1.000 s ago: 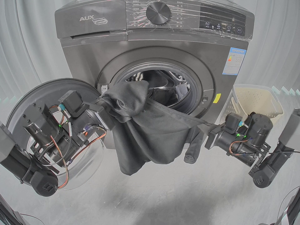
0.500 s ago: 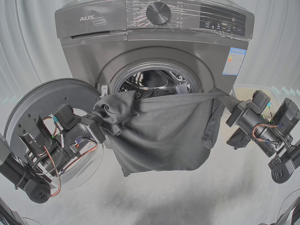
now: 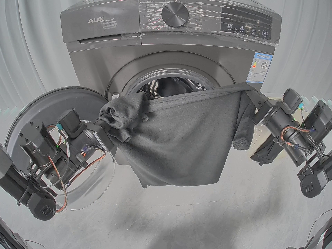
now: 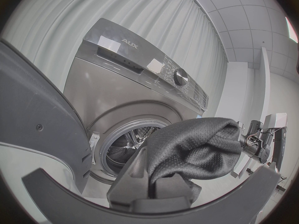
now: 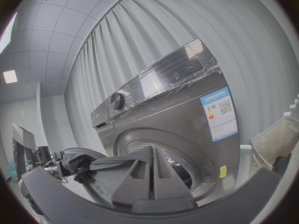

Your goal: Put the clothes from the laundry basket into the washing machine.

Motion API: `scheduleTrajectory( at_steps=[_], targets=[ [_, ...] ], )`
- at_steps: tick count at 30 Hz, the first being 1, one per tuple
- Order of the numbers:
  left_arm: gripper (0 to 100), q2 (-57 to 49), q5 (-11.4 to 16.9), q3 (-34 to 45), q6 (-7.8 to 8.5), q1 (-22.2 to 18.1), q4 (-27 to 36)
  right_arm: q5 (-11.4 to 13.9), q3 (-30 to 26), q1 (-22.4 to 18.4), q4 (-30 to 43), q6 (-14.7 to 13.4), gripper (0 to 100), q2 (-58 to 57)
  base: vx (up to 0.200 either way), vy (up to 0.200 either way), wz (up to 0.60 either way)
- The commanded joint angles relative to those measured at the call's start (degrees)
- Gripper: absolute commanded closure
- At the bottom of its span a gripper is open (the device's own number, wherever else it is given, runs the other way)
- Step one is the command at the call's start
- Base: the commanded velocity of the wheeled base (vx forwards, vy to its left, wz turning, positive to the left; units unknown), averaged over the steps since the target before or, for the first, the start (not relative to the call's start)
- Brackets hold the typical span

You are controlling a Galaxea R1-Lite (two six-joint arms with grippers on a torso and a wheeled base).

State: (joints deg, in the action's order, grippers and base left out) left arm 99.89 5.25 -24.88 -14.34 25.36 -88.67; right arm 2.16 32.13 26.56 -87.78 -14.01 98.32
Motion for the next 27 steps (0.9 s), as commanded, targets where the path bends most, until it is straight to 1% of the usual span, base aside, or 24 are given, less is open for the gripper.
scheduleTrajectory(
  at_steps=[1, 9, 27],
  targets=[
    [100, -0.2, 0.0, -0.3, -0.08, -0.2, 0.0, 0.0, 0.6, -0.1, 0.1, 0.0, 100, -0.1, 0.000, 0.000, 0.00],
    [100, -0.4, -0.1, -1.6, -0.34, -0.9, 0.0, 0.0, 0.5, -0.1, 0.1, 0.0, 100, 0.1, 0.000, 0.000, 0.00],
    [100, -0.8, 0.0, -1.8, -0.61, -0.9, 0.0, 0.0, 0.0, -0.1, 0.2, 0.0, 100, -0.1, 0.000, 0.000, 0.00]
  ],
)
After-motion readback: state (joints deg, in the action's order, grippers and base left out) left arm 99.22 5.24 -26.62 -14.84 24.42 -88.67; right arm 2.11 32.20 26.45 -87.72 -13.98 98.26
